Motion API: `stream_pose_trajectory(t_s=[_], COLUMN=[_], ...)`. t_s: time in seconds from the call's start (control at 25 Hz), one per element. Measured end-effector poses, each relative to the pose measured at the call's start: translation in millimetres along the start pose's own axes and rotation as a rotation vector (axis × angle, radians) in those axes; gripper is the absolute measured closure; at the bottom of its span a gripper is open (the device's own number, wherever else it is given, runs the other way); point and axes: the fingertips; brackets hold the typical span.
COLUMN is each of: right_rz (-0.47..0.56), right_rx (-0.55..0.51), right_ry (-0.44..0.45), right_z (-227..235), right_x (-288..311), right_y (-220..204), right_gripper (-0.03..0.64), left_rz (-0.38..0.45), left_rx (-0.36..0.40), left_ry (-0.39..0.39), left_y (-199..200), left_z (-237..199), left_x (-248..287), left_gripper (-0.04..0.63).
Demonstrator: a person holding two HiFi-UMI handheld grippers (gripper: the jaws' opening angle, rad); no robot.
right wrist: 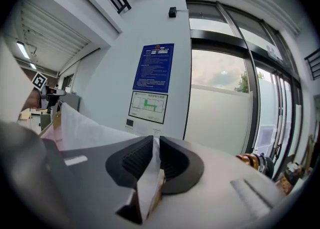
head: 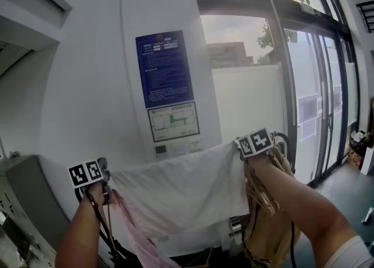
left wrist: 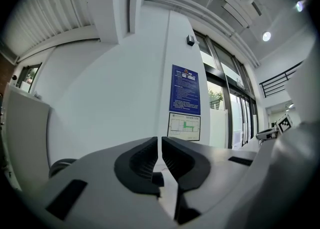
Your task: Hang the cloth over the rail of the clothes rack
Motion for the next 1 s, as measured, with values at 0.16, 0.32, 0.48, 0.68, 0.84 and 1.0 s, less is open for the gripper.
stream_pose_trajectory(t_s=[0.16,0.32,0.48,0.68,0.84,1.0], right_rz=[0.030,0.042,0.054,0.131,0.175,0.182], right_rx=[0.001,0.006,0.010,-0.023,-0.061,-0.044], right_ry=[-0.040,-0.064,-0.047,-0.035,-0.022,0.034], right_z=[7,11,2,-22,-49,-82], right_x=[-11,-19,-24,-33,-34,-30], right_y=[5,6,0,-15,-46,-77], right_gripper=[0.554,0.554,0.554,0.576,0.614,0.614], left_rz=[-0.007,-0.012,-0.012,0.032,0.049,0.068], left_rx=[0.005,0.008,0.025,0.094,0.115,0.120], left_ry=[0.000,-0.012,-0.032,-0.065,-0.119,-0.157], left_y=[-6,-10,-17,-37,-68,-99], left_z=[1,6,19,50,81,105], left_x=[-3,-5,-9,-20,-27,-34], left_gripper=[0.583,0.583,0.583,0.583,0.584,0.588])
Point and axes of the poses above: the fingertips, and each gripper's own axes: x forward along the fingers, z to its right, y out of its top, and after that the axes turned 5 degrees about -z, right-handed
